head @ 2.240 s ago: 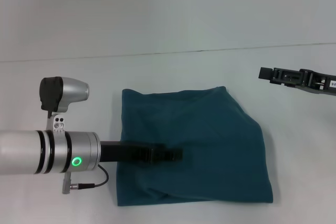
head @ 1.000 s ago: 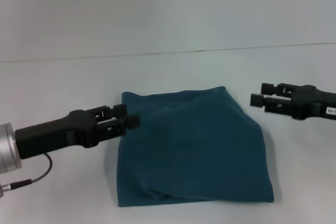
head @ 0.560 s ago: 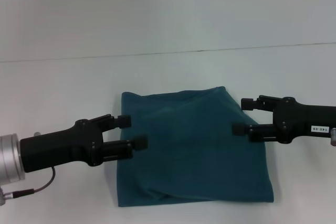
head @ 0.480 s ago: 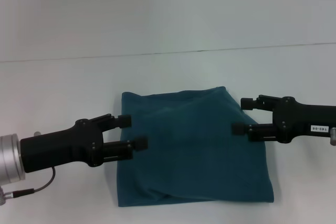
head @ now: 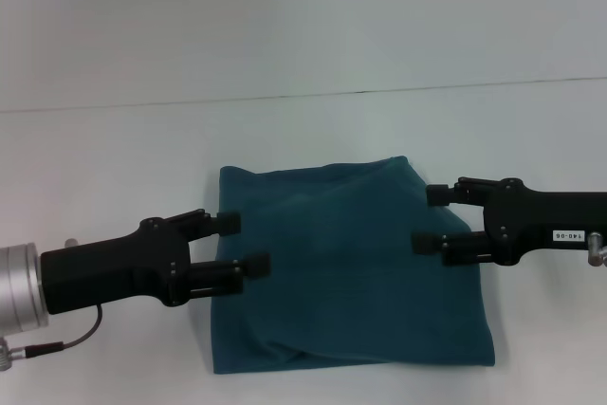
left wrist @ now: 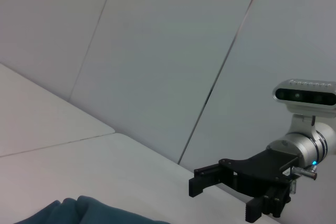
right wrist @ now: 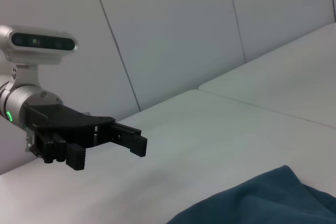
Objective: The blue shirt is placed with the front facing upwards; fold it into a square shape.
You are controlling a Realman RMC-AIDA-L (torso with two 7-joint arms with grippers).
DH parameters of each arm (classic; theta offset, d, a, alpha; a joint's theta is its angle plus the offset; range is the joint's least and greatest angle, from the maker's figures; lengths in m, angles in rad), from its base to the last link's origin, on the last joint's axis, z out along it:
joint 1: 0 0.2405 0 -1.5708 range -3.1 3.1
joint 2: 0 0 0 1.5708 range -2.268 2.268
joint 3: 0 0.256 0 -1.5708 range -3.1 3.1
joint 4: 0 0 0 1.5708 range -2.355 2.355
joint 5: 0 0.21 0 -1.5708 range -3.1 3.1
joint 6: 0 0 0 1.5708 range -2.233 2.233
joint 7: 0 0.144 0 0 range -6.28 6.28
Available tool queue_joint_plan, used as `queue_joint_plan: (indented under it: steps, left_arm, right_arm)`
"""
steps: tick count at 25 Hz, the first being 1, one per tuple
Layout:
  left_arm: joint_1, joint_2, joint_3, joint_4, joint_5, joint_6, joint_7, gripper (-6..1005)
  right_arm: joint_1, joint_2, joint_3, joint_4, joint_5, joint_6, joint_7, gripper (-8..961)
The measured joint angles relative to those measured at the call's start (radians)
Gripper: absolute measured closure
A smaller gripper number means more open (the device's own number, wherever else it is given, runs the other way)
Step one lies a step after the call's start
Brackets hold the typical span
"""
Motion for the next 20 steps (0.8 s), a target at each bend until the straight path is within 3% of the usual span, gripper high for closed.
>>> queue_joint_plan:
  steps: [20]
  left_arm:
    - [-0.006,0.001,0.002,0.001,0.004,-0.001,-0.002,124]
  right_arm:
    - [0.001,-0.001,0.005,-0.006,0.000,0.001,0.010,22]
